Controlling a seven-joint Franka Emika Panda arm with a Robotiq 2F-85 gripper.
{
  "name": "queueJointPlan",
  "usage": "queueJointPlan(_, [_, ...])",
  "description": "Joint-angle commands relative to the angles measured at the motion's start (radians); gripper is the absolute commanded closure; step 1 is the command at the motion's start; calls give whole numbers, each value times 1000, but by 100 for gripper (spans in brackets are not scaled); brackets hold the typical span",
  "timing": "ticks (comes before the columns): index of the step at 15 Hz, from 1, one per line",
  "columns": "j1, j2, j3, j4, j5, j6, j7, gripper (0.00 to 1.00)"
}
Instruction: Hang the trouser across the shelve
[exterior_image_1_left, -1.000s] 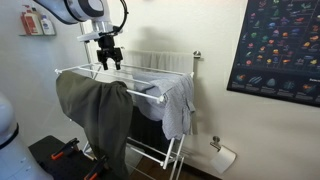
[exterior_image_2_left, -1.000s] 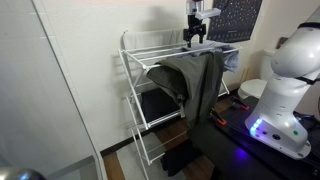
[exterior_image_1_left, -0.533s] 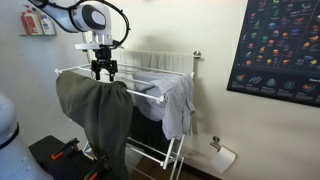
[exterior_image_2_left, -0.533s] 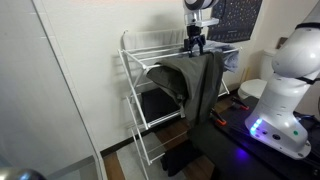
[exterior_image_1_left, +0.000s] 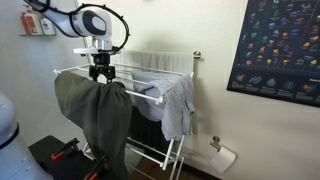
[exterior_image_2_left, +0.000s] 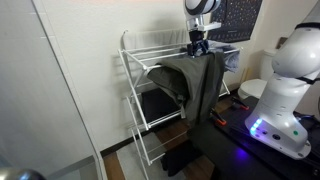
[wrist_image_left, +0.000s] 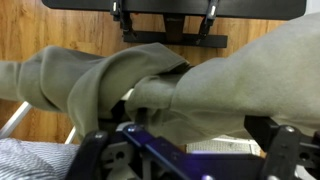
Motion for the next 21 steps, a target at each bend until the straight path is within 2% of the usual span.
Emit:
queueJointPlan(1, [4,-8,-8,-21,4,-36,-15,34])
queueJointPlan(8, [0,-5,-10,-15,4,-30,1,88])
queueJointPlan(10, [-3,-18,-11,-19,8,-12,21,99])
queueJointPlan(16, [-8,-117,-30,-14,64,55,45,98])
queueJointPlan(21, [-6,-219,-20,-3,62,101,83,98])
